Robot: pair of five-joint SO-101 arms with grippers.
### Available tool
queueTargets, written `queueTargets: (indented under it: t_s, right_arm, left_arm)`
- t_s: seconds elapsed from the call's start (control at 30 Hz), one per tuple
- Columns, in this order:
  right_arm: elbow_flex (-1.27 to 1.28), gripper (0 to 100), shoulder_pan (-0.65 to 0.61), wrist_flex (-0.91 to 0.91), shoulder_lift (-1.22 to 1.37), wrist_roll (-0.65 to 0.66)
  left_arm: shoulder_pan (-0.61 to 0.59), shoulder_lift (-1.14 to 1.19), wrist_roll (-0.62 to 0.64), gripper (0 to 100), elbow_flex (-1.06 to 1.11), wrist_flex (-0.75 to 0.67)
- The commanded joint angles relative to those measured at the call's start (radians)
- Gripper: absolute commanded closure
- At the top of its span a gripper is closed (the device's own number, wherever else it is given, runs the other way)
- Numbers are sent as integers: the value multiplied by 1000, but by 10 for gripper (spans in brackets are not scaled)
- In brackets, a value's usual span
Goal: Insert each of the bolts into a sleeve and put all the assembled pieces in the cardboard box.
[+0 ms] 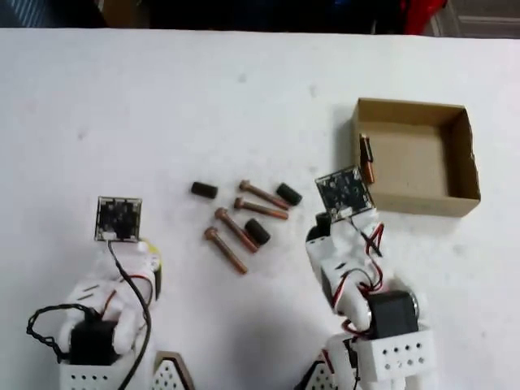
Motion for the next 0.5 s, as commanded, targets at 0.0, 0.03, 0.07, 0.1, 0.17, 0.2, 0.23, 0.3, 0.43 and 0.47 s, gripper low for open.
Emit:
queueTargets:
  t_s: [0.0,0.03,0.07,0.1,0.17,0.2,0.23,0.3,0.43,0.47]
  right_arm:
    - [15,981,15,-24,-59,2]
    - [25,981,15,-24,-73,0]
    - [34,981,15,-24,-87,-3]
    - [44,981,15,-24,-102,-6]
    - [71,981,15,-24,-134,-6]
    - [84,981,15,-25,-153,-6]
    - [97,981,15,-31,-173,-6]
    - [132,981,24,-58,-213,-8]
    - [198,982,56,-108,-274,-5]
    - [207,982,58,-108,-285,-2]
  left_arm:
    - [2,-4,-9,976,-5,8]
    - [2,-4,-9,976,-5,8]
    - [2,-4,-9,976,-5,8]
    - [2,-4,-9,976,-5,8]
    - [2,-4,-9,976,-5,8]
    - [2,-4,-9,976,-5,8]
    - [2,-4,-9,976,-5,8]
    - [2,-4,-9,976,-5,8]
    - [2,-4,-9,976,-5,8]
    - [2,-4,-9,976,-5,8]
